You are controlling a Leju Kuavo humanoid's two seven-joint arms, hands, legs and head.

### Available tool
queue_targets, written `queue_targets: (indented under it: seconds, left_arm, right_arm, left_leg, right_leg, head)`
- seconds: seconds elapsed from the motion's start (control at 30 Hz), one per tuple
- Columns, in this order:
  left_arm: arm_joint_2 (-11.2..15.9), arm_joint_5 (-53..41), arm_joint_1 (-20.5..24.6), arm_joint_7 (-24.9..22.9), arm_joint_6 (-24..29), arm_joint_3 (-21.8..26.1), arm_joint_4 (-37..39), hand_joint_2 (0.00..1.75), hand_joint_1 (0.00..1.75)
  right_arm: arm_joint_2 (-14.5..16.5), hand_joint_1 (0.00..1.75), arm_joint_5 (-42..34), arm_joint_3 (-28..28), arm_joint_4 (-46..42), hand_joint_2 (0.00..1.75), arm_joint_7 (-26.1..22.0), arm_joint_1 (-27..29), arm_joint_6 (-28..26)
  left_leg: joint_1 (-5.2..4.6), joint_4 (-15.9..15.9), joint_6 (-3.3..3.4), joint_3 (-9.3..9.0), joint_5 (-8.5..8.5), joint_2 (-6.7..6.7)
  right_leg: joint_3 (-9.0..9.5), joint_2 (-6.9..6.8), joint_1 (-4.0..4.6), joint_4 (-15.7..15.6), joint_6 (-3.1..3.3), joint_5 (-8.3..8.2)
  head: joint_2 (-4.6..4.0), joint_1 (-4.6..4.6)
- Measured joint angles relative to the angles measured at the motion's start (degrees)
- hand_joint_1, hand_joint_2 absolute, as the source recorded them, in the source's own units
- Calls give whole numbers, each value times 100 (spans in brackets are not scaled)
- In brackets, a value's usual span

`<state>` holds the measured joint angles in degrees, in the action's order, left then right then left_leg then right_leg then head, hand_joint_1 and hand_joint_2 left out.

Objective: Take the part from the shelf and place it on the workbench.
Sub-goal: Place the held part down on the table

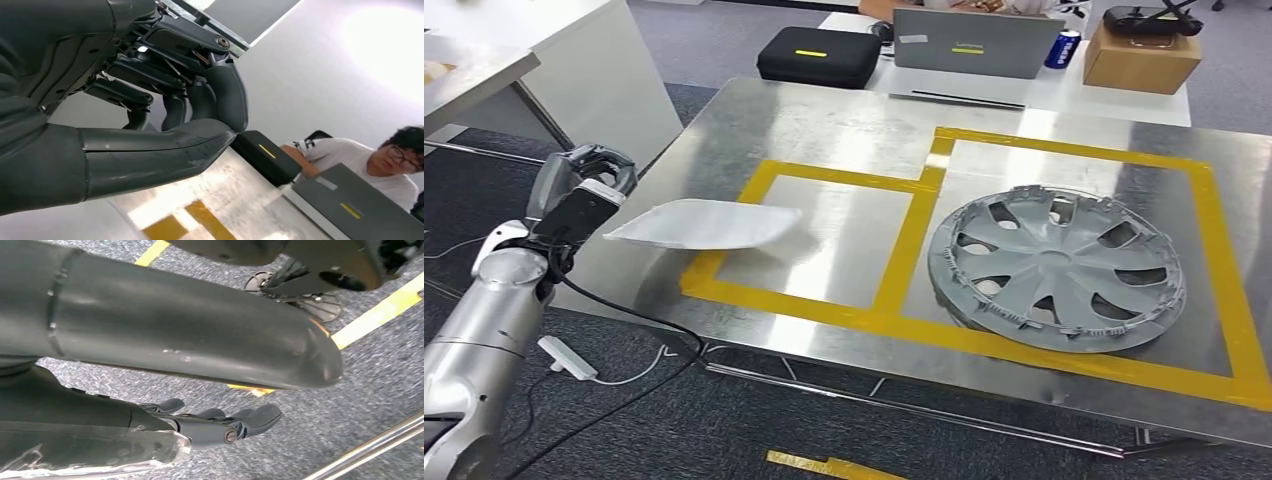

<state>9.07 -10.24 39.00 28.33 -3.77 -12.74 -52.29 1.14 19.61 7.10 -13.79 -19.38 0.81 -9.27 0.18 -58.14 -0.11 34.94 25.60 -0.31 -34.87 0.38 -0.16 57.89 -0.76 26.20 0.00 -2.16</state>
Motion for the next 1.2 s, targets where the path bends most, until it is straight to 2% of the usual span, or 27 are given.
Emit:
queue_targets:
  seconds: [0.07,0.1,0.17,0.2,0.23,0.27,0.33,0.37,0.4,0.47,0.5,0.57,0.6,0.67,0.7,0.73,0.77,0.8,0.87,0.9,0.93,1.0,1.07,1.13,1.2]
  left_arm:
    - [7,-4,0,-1,1,14,6,175,141]
    - [16,-5,-3,-1,1,21,10,175,141]
    - [32,-7,-34,-3,1,29,26,175,145]
    - [39,-9,-64,-4,1,31,38,175,147]
    - [45,-11,-90,-6,1,32,51,175,147]
    - [52,-13,-108,-7,1,35,61,175,147]
    - [70,-14,-107,-7,1,43,73,175,151]
    - [78,-14,-99,-7,1,45,74,175,138]
    - [86,-15,-94,-7,1,47,75,175,102]
    - [98,-17,-100,-7,3,50,80,175,25]
    - [102,-19,-107,-7,4,52,84,175,2]
    - [107,-23,-112,-7,9,56,90,175,0]
    - [105,-23,-113,-7,12,58,91,131,0]
    - [99,-19,-129,-7,23,61,92,44,0]
    - [93,-8,-148,-7,27,64,93,0,0]
    - [84,14,-168,-10,31,72,93,0,0]
    - [65,46,-187,-25,34,84,85,0,0]
    - [38,83,-200,-52,34,102,61,0,0]
    - [-32,156,-208,-136,34,136,-53,0,0]
    - [-70,180,-209,-183,34,146,-142,0,0]
    - [-111,196,-213,-231,35,150,-242,0,0]
    - [-203,204,-238,-309,49,150,-456,0,0]
    - [-294,204,-273,-352,64,137,-658,0,0]
    - [-351,209,-299,-374,69,110,-809,0,0]
    - [-393,224,-356,-381,93,68,-928,0,0]
  right_arm:
    - [-1,0,-4,-1,0,0,-8,6,-2]
    - [-2,0,-5,-1,0,0,-13,7,-3]
    - [-4,0,-9,-1,1,0,-20,15,-7]
    - [-4,0,-10,-1,2,0,-23,21,-7]
    - [-4,0,-10,0,3,0,-27,26,-7]
    - [-4,0,-11,0,4,0,-29,30,-7]
    - [-4,0,-13,0,4,0,-32,29,-8]
    - [-4,0,-14,0,4,0,-33,27,-10]
    - [-5,0,-16,0,4,0,-35,26,-13]
    - [-6,0,-19,0,4,0,-40,32,-20]
    - [-9,0,-19,0,4,0,-43,35,-23]
    - [-18,0,-20,1,4,0,-49,35,-28]
    - [-22,0,-21,2,5,0,-51,35,-30]
    - [-25,0,-23,4,9,0,-53,45,-32]
    - [-26,0,-25,4,12,0,-54,54,-33]
    - [-26,0,-27,4,16,0,-55,64,-37]
    - [-26,0,-28,4,19,0,-57,72,-43]
    - [-27,0,-28,4,21,0,-61,75,-52]
    - [-29,0,-26,5,22,0,-70,66,-72]
    - [-30,0,-24,5,23,0,-75,57,-81]
    - [-31,0,-22,6,23,0,-78,51,-87]
    - [-30,0,-19,10,25,0,-78,50,-93]
    - [-29,0,-13,19,26,0,-74,44,-94]
    - [-28,0,-7,26,26,0,-70,27,-97]
    - [-28,0,-4,30,26,0,-54,26,-101]
  left_leg:
    - [15,-180,-59,72,149,1]
    - [23,-429,-83,181,307,3]
    - [30,-1139,-119,508,649,3]
    - [33,-1407,-130,636,726,3]
    - [35,-1506,-135,685,701,3]
    - [37,-1394,-133,631,574,3]
    - [38,-728,-107,295,205,5]
    - [32,-380,-87,116,91,6]
    - [24,-146,-65,0,39,6]
    - [1,3,-12,-63,49,3]
    - [2,10,24,-60,36,3]
    - [18,39,97,-71,12,5]
    - [29,52,127,-76,1,8]
    - [25,51,162,-70,-2,11]
    - [20,50,167,-66,-2,12]
    - [17,48,169,-65,-2,12]
    - [16,46,170,-65,-1,11]
    - [16,45,168,-68,0,10]
    - [3,34,147,-68,10,4]
    - [-8,27,126,-61,13,0]
    - [-17,22,99,-52,12,-3]
    - [-14,22,42,-41,6,-8]
    - [1,-58,-13,-13,91,-6]
    - [14,-500,-54,172,384,-2]
    - [21,-1228,-78,505,721,-2]
  right_leg:
    - [17,-5,-15,-37,61,-29]
    - [24,-8,-22,-51,85,-37]
    - [24,-7,-19,-51,107,-36]
    - [23,-7,-17,-49,109,-34]
    - [23,-7,-17,-46,110,-33]
    - [24,-6,-17,-41,109,-32]
    - [30,-6,-17,-29,97,-25]
    - [25,-4,-7,-18,80,-20]
    - [16,-3,1,-12,56,-19]
    - [-1,-2,9,-13,-5,-28]
    - [-3,-4,4,-19,-39,-32]
    - [-71,-8,-3,96,-102,60]
    - [-175,-10,-7,310,-129,191]
    - [-519,-14,-16,1041,-164,552]
    - [-683,-14,-19,1387,-174,680]
    - [-774,-14,-19,1575,-180,714]
    - [-760,-14,-20,1550,-179,646]
    - [-627,-15,-20,1287,-170,482]
    - [-217,-18,-15,502,-137,151]
    - [-50,-17,-11,197,-115,65]
    - [38,-15,-5,41,-94,47]
    - [76,-8,5,-18,-41,59]
    - [90,-11,-5,-49,27,36]
    - [104,-12,-21,-73,85,21]
    - [107,-8,-19,-71,108,27]
  head:
    - [0,15]
    - [0,24]
    - [0,35]
    - [0,34]
    - [0,36]
    - [0,35]
    - [0,35]
    - [0,34]
    - [0,31]
    - [0,28]
    - [0,29]
    - [0,18]
    - [0,9]
    - [0,-11]
    - [0,-10]
    - [0,-11]
    - [0,-11]
    - [0,-11]
    - [0,-12]
    - [0,-7]
    - [0,-3]
    - [0,5]
    - [0,9]
    - [0,21]
    - [0,27]
